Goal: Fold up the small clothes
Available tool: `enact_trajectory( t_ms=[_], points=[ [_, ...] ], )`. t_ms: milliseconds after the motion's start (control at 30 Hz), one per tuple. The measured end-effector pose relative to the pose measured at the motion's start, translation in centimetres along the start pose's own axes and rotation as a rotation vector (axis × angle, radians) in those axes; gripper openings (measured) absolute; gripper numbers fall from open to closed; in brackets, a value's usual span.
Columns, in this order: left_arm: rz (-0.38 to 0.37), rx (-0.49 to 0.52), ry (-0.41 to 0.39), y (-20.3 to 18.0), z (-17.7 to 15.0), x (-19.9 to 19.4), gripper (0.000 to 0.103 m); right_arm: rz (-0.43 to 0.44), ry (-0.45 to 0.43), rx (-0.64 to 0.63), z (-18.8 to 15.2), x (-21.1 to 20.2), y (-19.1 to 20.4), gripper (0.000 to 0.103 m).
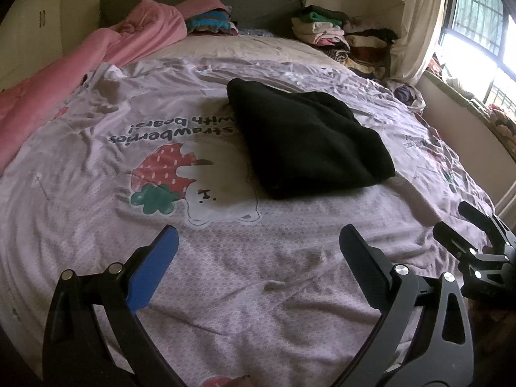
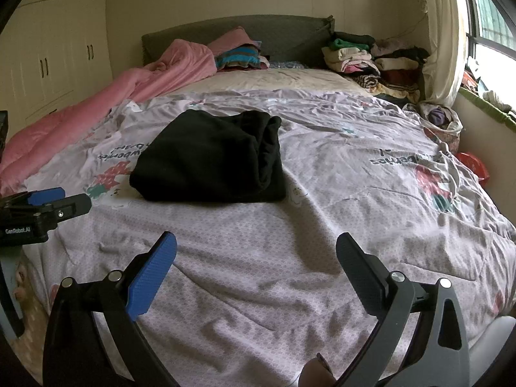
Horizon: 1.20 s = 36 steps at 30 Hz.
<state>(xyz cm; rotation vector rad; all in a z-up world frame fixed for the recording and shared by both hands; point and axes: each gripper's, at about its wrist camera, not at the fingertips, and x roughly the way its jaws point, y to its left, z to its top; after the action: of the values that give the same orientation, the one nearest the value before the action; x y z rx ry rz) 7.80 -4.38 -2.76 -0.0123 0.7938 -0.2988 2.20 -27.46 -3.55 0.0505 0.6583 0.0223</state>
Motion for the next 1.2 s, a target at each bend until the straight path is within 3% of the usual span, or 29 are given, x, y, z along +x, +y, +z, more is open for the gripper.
enact_trajectory(
  t_ms=[1200],
  points=[
    [0.014,-0.013,0.027,-0.03,-0.48,-0.07,0.093,-0.026,-0.001,0.01,-0.24,-0.25,-0.02,0.098]
  ],
)
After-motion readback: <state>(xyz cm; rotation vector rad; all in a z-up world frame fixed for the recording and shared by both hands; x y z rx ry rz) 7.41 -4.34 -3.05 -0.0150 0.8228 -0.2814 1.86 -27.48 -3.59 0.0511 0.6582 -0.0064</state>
